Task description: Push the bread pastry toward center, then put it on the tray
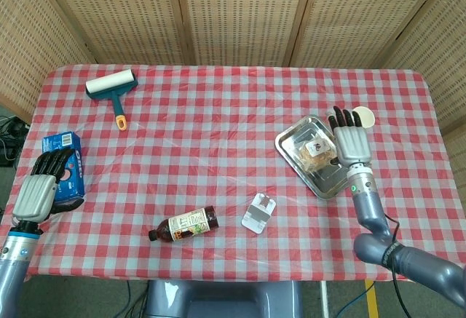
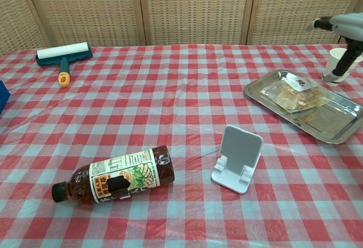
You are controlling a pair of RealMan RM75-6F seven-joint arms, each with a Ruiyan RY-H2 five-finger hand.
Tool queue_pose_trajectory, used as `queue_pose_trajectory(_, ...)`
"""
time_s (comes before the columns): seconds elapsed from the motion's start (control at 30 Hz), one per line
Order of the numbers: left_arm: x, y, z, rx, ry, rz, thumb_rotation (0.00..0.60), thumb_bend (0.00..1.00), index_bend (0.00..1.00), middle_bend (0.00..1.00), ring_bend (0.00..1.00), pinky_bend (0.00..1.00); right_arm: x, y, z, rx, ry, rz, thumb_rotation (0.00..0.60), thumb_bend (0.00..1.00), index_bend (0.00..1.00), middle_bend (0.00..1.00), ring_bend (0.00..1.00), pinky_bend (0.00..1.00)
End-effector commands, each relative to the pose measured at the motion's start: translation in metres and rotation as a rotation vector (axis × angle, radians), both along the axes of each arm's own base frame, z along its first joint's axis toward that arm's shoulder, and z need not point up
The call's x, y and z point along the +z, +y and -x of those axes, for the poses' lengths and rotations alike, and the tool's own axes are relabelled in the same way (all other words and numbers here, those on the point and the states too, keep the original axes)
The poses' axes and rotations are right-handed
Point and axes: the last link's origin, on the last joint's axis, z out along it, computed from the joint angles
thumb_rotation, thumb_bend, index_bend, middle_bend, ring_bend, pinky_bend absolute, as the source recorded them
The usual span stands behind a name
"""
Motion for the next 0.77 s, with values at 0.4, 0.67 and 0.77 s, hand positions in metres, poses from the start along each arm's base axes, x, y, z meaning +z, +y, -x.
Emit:
queue_pose_trajectory(0.4, -0.002, -0.010, -0.002, -0.013, 0.041, -0.016, 0.600, 0.00, 0.00, 0.00, 0.00, 0.00, 0.027, 0.109, 0.048, 0.147, 0.002, 0.111, 0.600, 0.12, 0.01, 0.00, 0.00, 0.00)
queue_pose_trajectory(0.67, -0.004, -0.026, 0.006, -0.001, 0.064, -0.011, 0.600, 0.00, 0.00, 0.00, 0.00, 0.00, 0.032, 0.141, 0.069, 0.150, -0.028, 0.148, 0.600, 0.12, 0.00, 0.00, 0.00, 0.00)
queue_pose_trajectory(0.77, -0.005, -0.029, 0.010, 0.004, 0.079, -0.013, 0.600, 0.00, 0.00, 0.00, 0.00, 0.00, 0.032, 0.149, 0.072, 0.169, -0.057, 0.164, 0.600, 0.12, 0.00, 0.00, 0.00, 0.00)
